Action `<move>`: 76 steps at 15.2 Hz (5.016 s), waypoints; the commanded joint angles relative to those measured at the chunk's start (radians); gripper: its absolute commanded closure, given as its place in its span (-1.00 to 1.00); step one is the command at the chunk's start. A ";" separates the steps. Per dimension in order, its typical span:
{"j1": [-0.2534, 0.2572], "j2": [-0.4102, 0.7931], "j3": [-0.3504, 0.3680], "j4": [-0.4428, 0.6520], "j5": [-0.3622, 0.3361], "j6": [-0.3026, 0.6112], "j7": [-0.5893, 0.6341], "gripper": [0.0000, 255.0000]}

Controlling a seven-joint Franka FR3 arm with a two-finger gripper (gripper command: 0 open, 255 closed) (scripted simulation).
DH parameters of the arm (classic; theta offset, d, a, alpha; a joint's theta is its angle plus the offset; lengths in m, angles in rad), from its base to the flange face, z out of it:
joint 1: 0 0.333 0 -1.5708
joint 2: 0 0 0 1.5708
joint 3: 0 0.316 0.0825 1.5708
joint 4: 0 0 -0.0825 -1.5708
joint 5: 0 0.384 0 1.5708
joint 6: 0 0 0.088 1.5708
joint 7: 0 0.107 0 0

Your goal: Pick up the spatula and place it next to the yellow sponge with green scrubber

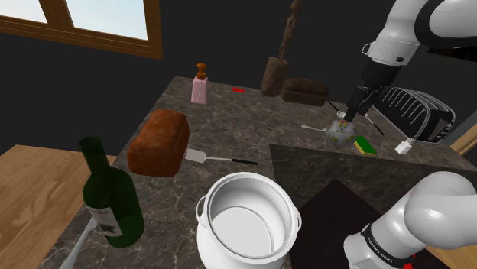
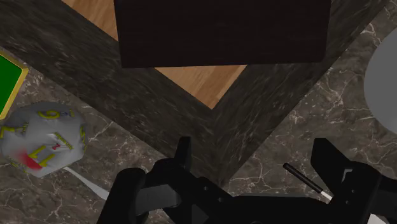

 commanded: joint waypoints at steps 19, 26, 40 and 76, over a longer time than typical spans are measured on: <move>0.156 0.590 0.075 0.123 -0.002 0.469 -0.242 -1.00; 0.204 0.827 0.123 0.252 -0.030 0.579 -0.312 -1.00; 0.290 1.192 0.184 0.491 -0.127 0.699 -0.385 -1.00; 0.284 1.122 0.191 0.527 -0.108 0.596 -0.400 1.00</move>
